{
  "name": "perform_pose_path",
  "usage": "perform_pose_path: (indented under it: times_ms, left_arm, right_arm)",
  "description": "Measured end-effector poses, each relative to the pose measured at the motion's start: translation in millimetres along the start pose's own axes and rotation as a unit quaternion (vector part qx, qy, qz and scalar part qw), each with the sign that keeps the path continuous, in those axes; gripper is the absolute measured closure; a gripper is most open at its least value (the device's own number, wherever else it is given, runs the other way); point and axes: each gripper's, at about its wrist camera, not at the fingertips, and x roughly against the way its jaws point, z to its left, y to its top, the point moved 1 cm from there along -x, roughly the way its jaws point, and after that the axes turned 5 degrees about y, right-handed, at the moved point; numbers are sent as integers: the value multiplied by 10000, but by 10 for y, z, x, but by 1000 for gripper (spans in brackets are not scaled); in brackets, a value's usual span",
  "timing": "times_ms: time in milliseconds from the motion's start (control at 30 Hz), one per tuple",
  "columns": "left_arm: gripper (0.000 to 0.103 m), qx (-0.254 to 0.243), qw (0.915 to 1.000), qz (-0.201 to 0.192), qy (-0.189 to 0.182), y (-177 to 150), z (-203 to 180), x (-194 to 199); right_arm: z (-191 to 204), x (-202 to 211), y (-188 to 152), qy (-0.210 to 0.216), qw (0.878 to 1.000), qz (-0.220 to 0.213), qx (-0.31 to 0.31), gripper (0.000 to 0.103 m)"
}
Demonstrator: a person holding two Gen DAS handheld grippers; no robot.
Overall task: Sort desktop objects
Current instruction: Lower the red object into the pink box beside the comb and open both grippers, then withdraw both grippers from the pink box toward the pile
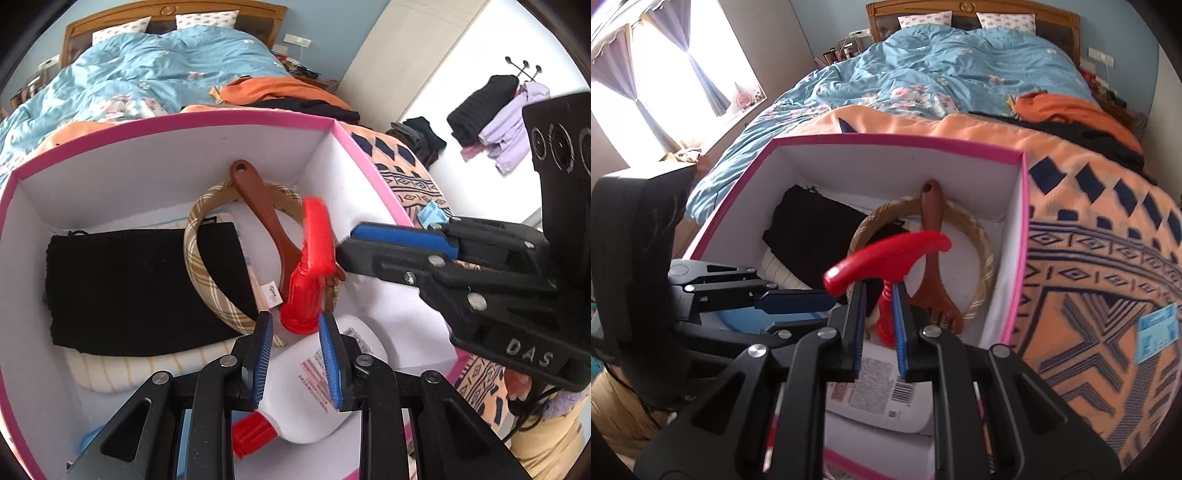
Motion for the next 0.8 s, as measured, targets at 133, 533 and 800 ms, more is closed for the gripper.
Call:
perform_pose_path:
  times_ms: [133, 533, 800]
  left_arm:
    - [77, 152, 9998, 80, 32, 27, 59, -33]
    - [73, 164, 9999, -31, 31, -39, 135, 71]
    - [66, -209, 9992, -321, -119, -180, -106, 393]
  right_arm:
    - [-92, -176, 90, 163, 9995, 154, -239, 86]
    - [-149, -259, 2, 317, 9986, 13, -431, 86]
    - [-76, 156, -167, 753, 9950, -498, -421, 81]
